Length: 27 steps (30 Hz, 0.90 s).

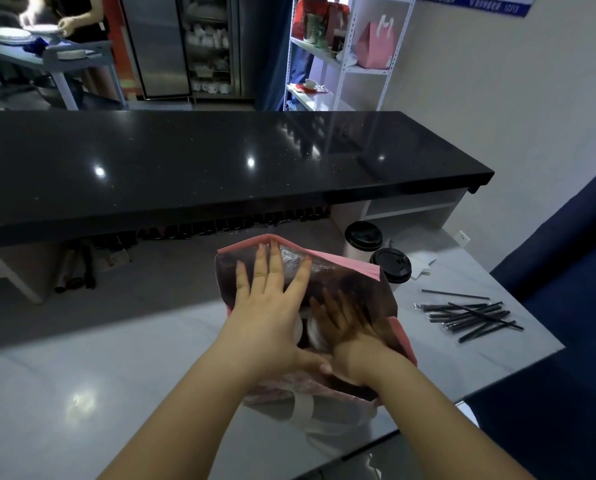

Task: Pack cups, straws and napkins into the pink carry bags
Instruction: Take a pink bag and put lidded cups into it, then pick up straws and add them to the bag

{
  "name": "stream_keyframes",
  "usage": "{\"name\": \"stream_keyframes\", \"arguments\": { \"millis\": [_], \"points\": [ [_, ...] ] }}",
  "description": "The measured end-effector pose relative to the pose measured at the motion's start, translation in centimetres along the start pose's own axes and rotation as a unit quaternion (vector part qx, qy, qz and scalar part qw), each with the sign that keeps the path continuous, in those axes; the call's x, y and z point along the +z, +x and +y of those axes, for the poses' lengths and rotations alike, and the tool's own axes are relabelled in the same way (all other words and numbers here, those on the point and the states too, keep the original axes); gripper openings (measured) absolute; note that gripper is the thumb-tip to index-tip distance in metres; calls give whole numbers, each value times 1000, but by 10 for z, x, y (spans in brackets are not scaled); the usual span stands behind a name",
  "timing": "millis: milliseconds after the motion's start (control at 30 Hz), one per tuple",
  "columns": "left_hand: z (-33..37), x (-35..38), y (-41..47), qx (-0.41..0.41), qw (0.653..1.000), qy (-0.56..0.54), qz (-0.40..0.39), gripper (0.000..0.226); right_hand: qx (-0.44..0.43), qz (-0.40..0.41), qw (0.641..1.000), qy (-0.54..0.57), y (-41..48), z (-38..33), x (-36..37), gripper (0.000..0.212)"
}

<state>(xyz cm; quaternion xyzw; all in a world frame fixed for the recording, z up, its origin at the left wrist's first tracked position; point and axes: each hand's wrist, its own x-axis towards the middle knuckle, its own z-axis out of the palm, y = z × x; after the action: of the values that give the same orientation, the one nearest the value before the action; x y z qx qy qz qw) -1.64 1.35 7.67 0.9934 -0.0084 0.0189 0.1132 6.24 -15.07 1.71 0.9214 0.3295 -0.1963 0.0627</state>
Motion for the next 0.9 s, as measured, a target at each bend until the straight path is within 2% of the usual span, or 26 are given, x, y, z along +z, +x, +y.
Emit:
{"name": "stream_keyframes", "arguments": {
  "millis": [100,167,233,367,500,600,800,900],
  "points": [
    [4,-4,4,-12,998,-33,46,116,-7,-18,1000,21,4,2,-16,92],
    [6,-10,8,-38,993,-62,95,95,-41,34,998,43,4,3,-36,91],
    [9,-18,14,-69,986,-57,139,77,-62,96,990,82,0,6,-61,79],
    [16,-29,22,-114,982,-26,149,53,-85,213,968,98,-21,17,-97,50],
    [45,-32,29,-125,979,-20,161,40,-114,325,934,98,-50,45,-103,37],
    [88,-26,38,-111,979,-30,167,35,-119,366,918,98,-73,77,-94,27],
    [200,21,67,-47,985,-51,158,33,-73,377,914,133,-124,171,-47,34],
    [246,57,78,-35,991,-45,123,36,-39,358,919,158,-147,220,-16,30]
  ]
}}
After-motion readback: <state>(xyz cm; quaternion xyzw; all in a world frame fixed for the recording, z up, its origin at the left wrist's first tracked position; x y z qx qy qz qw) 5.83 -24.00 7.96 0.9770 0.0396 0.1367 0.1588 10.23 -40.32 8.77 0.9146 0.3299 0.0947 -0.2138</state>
